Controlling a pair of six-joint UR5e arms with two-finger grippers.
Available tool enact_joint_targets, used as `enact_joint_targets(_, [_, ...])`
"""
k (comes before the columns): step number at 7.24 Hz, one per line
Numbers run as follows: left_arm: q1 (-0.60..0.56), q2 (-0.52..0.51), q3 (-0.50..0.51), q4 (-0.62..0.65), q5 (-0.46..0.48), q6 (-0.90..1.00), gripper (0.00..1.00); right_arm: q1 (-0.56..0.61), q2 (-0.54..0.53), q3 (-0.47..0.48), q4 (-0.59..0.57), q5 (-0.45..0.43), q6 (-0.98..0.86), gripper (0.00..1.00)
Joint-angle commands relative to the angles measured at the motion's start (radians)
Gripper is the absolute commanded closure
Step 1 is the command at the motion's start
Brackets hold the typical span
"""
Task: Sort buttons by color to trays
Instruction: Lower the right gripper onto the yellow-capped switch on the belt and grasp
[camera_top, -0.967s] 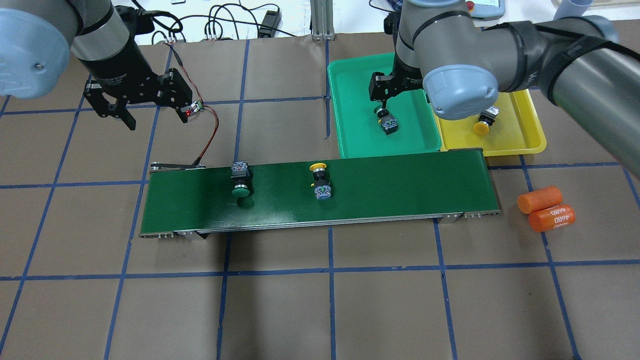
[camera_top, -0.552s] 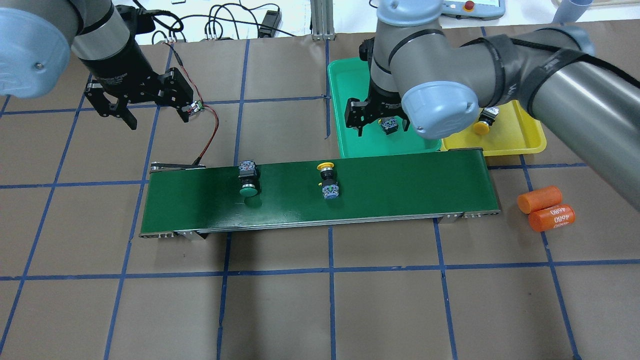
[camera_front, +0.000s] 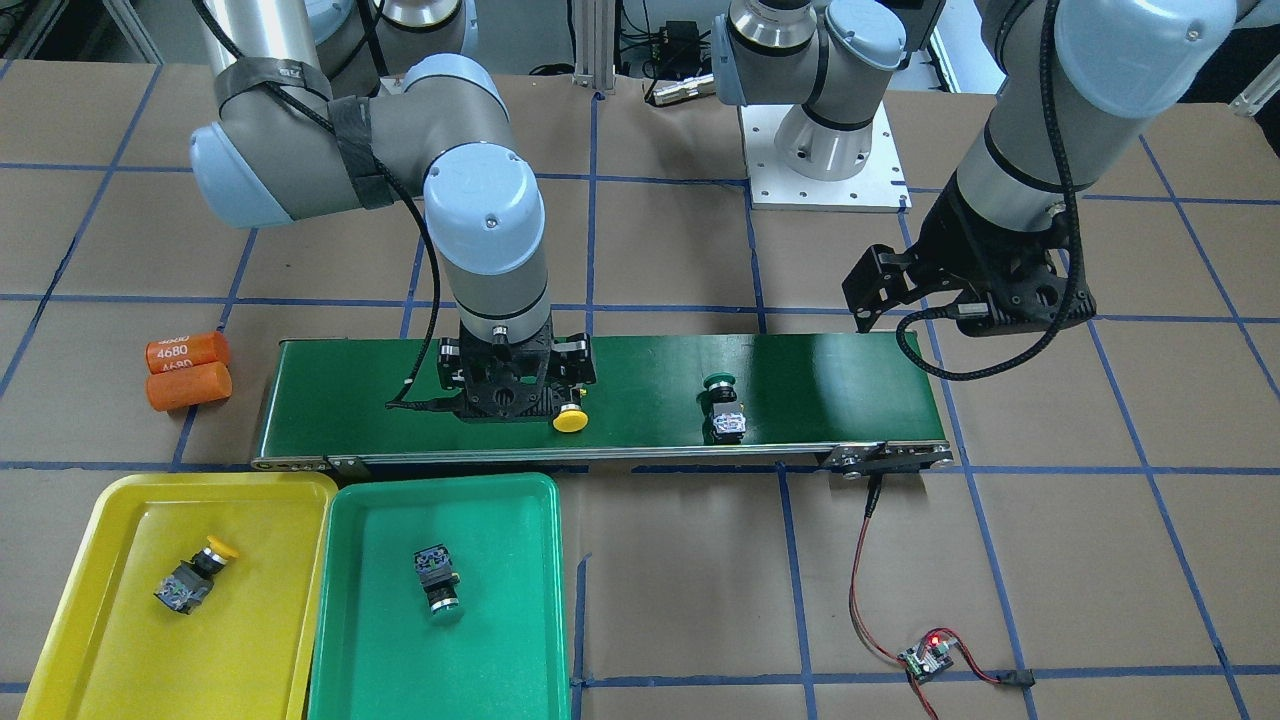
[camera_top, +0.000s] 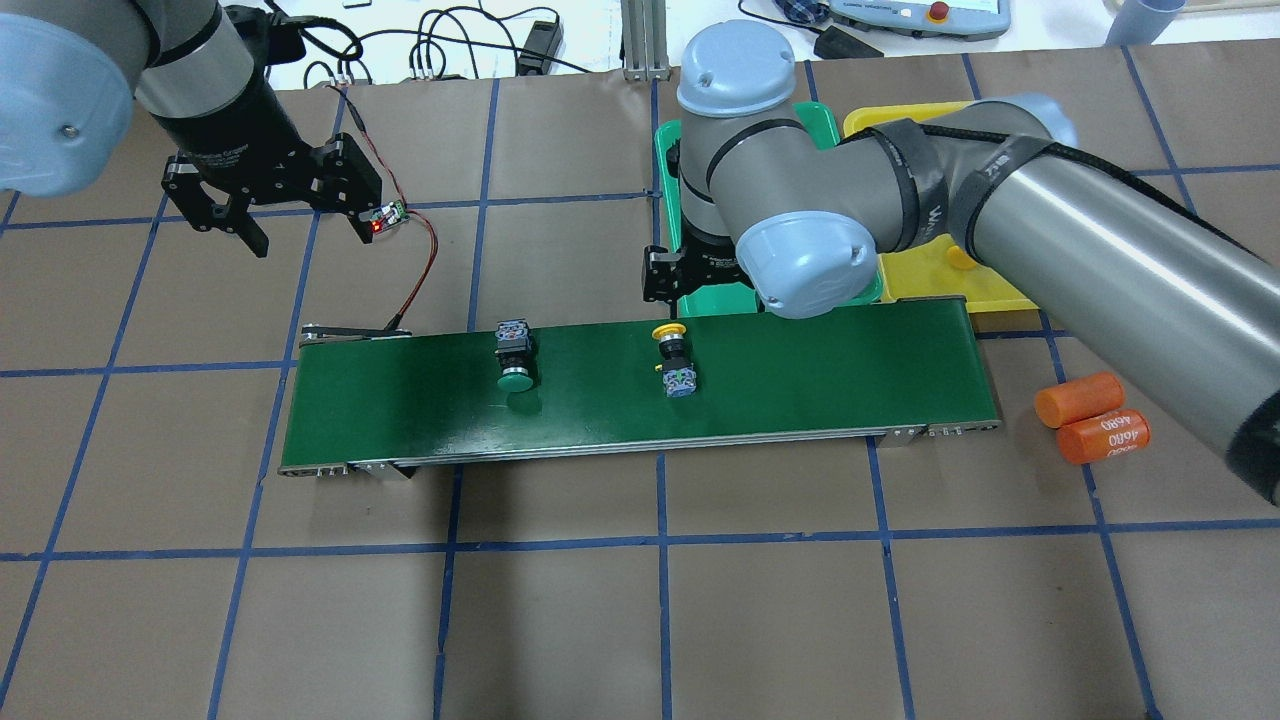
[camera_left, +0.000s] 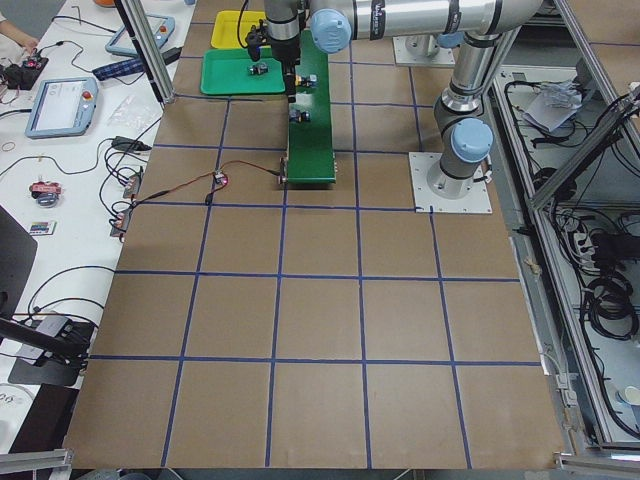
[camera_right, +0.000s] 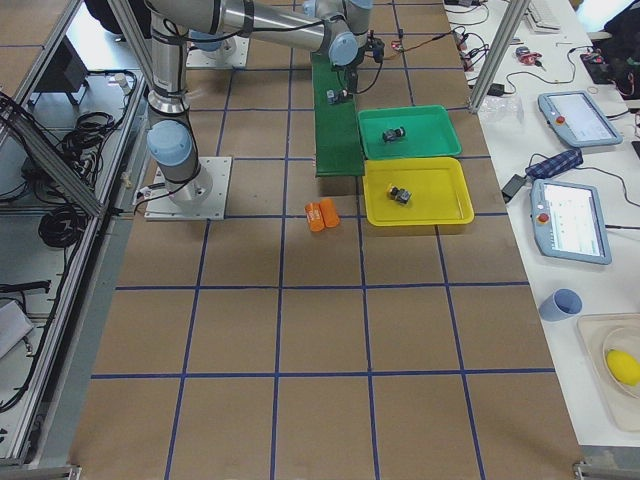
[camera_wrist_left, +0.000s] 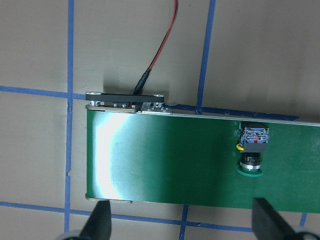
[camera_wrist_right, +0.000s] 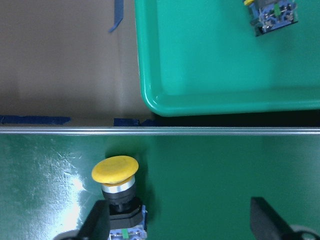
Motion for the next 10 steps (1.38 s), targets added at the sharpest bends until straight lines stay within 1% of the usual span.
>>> enact_joint_targets(1, [0.0, 0.001, 0.0, 0.0, 0.0, 0.0, 0.0, 0.02, 0.055, 0.007, -0.002, -0.001, 0.021, 0.0])
enact_joint_targets(3, [0.0, 0.002, 0.0, 0.0, 0.0, 0.0, 0.0, 0.021, 0.068, 0.012, 0.006, -0.004, 0.027, 0.0])
enact_joint_targets(4, [0.0, 0.002, 0.0, 0.0, 0.0, -0.002, 0.0, 0.02, 0.071, 0.038, -0.006, -0.003, 0.041, 0.24])
enact_joint_targets(5, [0.0, 0.002, 0.0, 0.0, 0.0, -0.002, 0.0, 0.02, 0.063, 0.044, -0.003, -0.007, 0.046, 0.89])
enact_joint_targets(6, [-0.001, 0.004, 0.0, 0.0, 0.0, -0.002, 0.0, 0.017, 0.06, 0.039, -0.002, -0.004, 0.044, 1.0])
enact_joint_targets(9, [-0.001, 0.01, 0.0, 0.0, 0.0, -0.002, 0.0, -0.005, 0.045, 0.023, 0.008, -0.021, 0.046, 1.0])
enact_joint_targets(10, [-0.001, 0.012, 0.0, 0.0, 0.0, -0.002, 0.0, -0.053, 0.005, 0.004, 0.032, -0.044, 0.035, 1.0])
